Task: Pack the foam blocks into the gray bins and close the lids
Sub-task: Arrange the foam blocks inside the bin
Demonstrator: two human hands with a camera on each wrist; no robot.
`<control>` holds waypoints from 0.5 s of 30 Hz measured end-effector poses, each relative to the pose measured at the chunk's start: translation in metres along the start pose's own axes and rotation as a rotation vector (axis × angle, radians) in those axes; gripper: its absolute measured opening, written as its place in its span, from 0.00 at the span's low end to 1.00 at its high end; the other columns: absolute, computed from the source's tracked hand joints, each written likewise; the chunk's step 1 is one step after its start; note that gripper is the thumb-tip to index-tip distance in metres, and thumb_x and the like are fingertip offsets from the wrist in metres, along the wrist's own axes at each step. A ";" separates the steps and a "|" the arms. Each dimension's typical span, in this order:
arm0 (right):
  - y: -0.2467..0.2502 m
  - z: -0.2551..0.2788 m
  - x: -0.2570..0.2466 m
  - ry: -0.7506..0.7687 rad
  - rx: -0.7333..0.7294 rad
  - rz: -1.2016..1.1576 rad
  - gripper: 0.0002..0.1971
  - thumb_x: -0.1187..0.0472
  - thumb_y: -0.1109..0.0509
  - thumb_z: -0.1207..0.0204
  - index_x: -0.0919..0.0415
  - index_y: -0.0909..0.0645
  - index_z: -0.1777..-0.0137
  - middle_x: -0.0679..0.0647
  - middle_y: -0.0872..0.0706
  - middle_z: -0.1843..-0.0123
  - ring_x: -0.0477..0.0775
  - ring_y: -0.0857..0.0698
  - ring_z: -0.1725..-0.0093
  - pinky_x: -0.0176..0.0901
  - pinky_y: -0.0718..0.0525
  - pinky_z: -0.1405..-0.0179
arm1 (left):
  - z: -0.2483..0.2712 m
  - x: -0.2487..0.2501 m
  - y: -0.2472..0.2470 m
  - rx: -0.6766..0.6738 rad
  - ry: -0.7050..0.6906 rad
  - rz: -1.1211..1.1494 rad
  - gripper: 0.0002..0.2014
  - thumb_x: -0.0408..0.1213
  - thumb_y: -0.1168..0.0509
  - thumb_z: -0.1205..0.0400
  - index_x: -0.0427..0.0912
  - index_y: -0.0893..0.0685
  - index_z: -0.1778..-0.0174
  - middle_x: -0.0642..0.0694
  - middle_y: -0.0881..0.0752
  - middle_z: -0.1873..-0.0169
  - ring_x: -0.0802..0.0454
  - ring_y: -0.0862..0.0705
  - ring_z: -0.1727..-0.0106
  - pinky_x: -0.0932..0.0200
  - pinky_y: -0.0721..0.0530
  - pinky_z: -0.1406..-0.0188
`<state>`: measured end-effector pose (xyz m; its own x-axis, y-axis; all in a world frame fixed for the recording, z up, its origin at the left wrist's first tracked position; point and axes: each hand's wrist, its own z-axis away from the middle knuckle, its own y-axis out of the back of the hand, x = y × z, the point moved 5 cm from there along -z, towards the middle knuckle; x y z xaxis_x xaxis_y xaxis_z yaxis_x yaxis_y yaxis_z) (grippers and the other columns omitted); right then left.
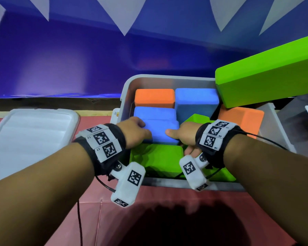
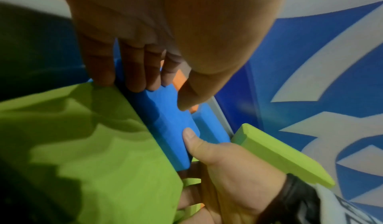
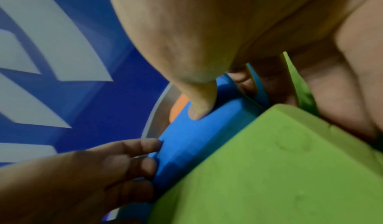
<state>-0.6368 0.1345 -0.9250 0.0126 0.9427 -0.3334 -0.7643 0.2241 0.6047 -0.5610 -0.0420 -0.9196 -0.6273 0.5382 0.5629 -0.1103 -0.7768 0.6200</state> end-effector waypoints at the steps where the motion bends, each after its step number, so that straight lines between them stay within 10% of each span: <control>1: -0.005 -0.001 0.003 -0.021 -0.021 0.041 0.29 0.38 0.42 0.17 0.64 0.28 0.31 0.58 0.20 0.63 0.58 0.19 0.71 0.38 0.24 0.73 | -0.002 -0.003 -0.008 -0.037 0.014 -0.014 0.35 0.54 0.29 0.38 0.51 0.23 0.33 0.46 0.17 0.40 0.46 0.16 0.43 0.52 0.17 0.38; 7: -0.018 -0.024 0.016 0.001 0.027 0.045 0.23 0.38 0.42 0.17 0.54 0.33 0.68 0.60 0.20 0.50 0.56 0.21 0.58 0.43 0.20 0.48 | -0.016 -0.004 -0.036 0.007 -0.026 -0.226 0.36 0.41 0.26 0.29 0.47 0.32 0.24 0.44 0.23 0.34 0.45 0.19 0.37 0.54 0.19 0.38; 11: -0.027 -0.020 0.021 -0.034 -0.031 -0.193 0.23 0.38 0.35 0.21 0.55 0.29 0.68 0.58 0.18 0.67 0.61 0.15 0.65 0.51 0.13 0.54 | -0.017 -0.010 -0.025 0.030 0.007 -0.287 0.35 0.36 0.22 0.36 0.49 0.28 0.34 0.46 0.17 0.49 0.46 0.14 0.53 0.55 0.14 0.56; 15: -0.005 -0.016 0.032 -0.048 0.053 -0.349 0.18 0.45 0.27 0.24 0.59 0.25 0.61 0.59 0.16 0.61 0.59 0.16 0.64 0.47 0.15 0.64 | -0.014 -0.011 -0.012 0.053 0.026 -0.385 0.30 0.35 0.23 0.36 0.47 0.27 0.39 0.46 0.14 0.53 0.45 0.13 0.56 0.55 0.13 0.59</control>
<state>-0.6430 0.1598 -0.9498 0.2984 0.8172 -0.4930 -0.6742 0.5461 0.4972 -0.5637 -0.0427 -0.9406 -0.5672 0.7782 0.2695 -0.3021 -0.5010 0.8110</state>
